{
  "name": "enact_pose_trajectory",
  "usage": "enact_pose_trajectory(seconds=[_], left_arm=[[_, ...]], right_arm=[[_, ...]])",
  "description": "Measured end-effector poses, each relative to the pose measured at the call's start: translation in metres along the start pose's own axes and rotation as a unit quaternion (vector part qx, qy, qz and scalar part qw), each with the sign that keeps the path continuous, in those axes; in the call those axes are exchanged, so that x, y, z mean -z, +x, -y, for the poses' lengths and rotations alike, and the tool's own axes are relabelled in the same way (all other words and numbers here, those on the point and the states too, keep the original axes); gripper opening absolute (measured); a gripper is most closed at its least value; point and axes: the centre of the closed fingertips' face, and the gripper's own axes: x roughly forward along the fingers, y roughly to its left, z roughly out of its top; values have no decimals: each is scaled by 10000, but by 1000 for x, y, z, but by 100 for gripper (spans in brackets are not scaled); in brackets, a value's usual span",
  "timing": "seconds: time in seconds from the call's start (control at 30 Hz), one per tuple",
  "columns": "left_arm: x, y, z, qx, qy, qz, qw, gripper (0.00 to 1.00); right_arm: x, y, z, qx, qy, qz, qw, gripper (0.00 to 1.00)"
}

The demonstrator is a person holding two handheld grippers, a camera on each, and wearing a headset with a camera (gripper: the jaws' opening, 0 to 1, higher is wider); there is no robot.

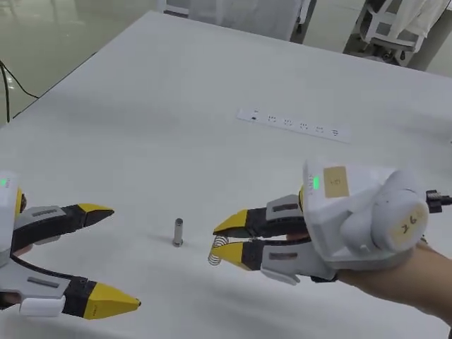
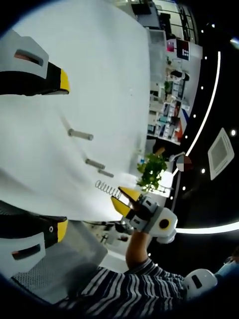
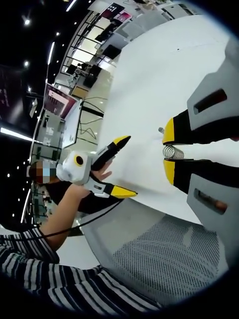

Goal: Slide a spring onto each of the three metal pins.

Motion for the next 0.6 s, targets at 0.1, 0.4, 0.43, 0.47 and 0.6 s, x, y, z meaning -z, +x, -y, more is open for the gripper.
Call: enact_pose_trajectory(seconds=[0.1, 0.4, 0.43, 0.47, 0.6], left_arm=[[0, -1, -1, -21, 4, -4, 10000, 98], [-4, -4, -3, -69, 38, 34, 10000, 98], [-4, -4, -3, -68, 36, 39, 10000, 98], [-4, -4, -3, -77, 41, 35, 10000, 98], [-2, -5, -3, -81, 34, 22, 10000, 98]], right_arm=[[-7, 1, 9, 43, -63, 53, 10000, 7], [-28, 6, 31, 118, -258, 143, 9995, 7], [-29, 7, 32, 114, -268, 143, 9995, 7], [-29, 8, 33, 107, -278, 142, 9995, 7], [-29, 16, 41, 84, -247, 128, 9996, 7]])
